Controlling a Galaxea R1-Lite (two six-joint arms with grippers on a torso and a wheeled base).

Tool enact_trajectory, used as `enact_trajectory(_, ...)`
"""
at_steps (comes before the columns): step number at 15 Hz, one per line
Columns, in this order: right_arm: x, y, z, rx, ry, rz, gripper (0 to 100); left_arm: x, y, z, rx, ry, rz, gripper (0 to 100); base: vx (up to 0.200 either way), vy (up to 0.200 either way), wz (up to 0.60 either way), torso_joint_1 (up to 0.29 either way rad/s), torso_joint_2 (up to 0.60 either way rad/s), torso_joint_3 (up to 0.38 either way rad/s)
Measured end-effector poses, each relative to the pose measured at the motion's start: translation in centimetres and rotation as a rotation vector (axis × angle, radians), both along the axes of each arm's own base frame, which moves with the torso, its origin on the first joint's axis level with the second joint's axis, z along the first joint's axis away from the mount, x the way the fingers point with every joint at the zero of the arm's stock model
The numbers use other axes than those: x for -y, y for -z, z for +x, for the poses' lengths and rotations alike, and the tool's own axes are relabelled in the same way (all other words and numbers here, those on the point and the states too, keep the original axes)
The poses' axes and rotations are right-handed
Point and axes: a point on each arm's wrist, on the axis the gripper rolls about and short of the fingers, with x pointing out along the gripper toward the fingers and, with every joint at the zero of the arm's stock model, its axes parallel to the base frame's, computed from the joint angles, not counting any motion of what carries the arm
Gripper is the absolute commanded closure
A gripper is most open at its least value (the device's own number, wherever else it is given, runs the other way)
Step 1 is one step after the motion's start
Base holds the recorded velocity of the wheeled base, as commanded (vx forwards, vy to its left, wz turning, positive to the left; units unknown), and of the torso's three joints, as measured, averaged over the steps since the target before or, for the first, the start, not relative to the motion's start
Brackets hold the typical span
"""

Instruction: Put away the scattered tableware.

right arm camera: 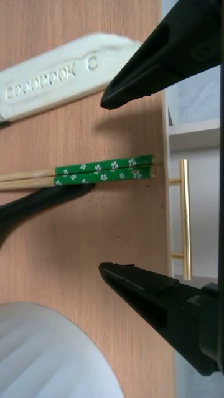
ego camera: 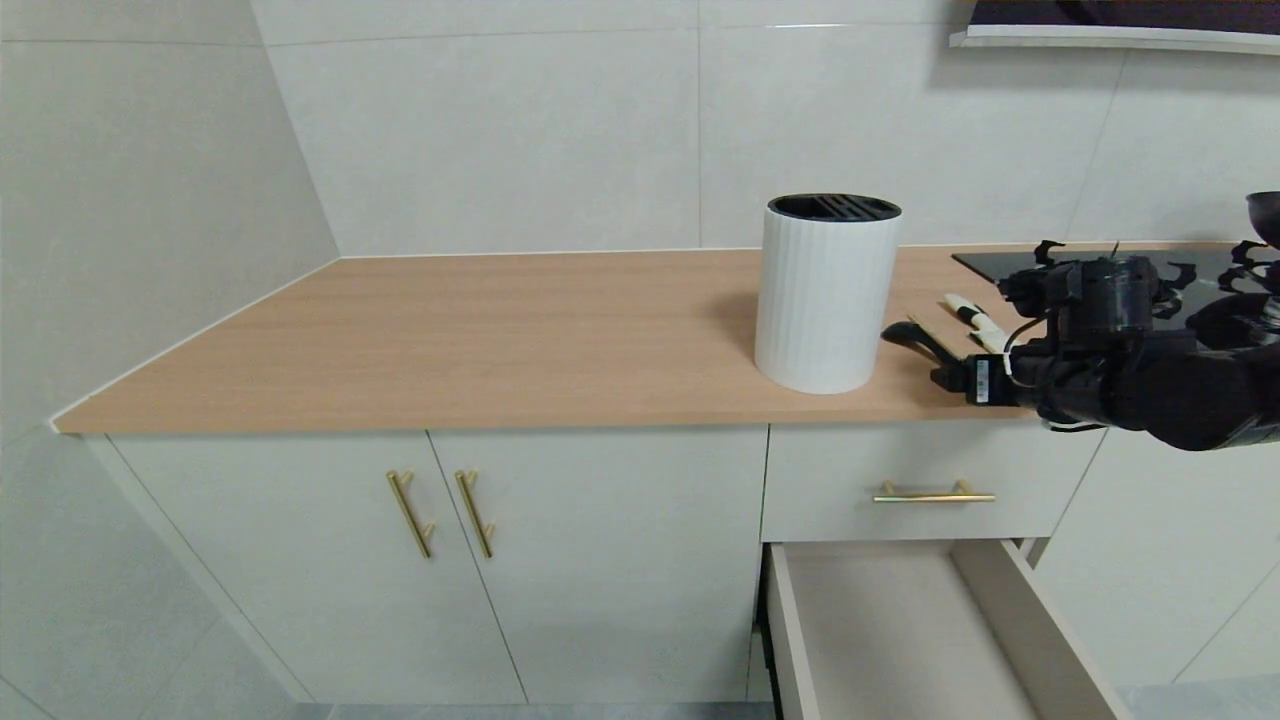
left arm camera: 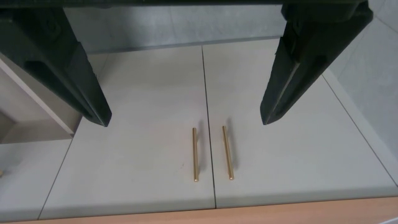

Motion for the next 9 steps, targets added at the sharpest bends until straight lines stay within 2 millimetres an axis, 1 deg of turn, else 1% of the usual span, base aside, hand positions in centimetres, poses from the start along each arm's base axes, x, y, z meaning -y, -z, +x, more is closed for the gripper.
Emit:
enact_trajectory(5, -0.01, 0.31, 0.18, -0.007, 0.001, -0.001, 0, 0.0, 0.0, 0.0, 0.0, 0.0, 0.0, 0, 0.0, 0.0, 0.0, 0.0, 0.0, 0.0)
enact_trajectory(6, -0.02, 0.34, 0.2, -0.008, 0.001, -0.001, 100, 0.0, 0.0, 0.0, 0.0, 0.0, 0.0, 0, 0.0, 0.0, 0.0, 0.0, 0.0, 0.0)
enact_trajectory(9, -0.03, 0.51, 0.3, -0.012, 0.003, -0.002, 100, 0.0, 0.0, 0.0, 0.0, 0.0, 0.0, 0, 0.0, 0.0, 0.0, 0.0, 0.0, 0.0)
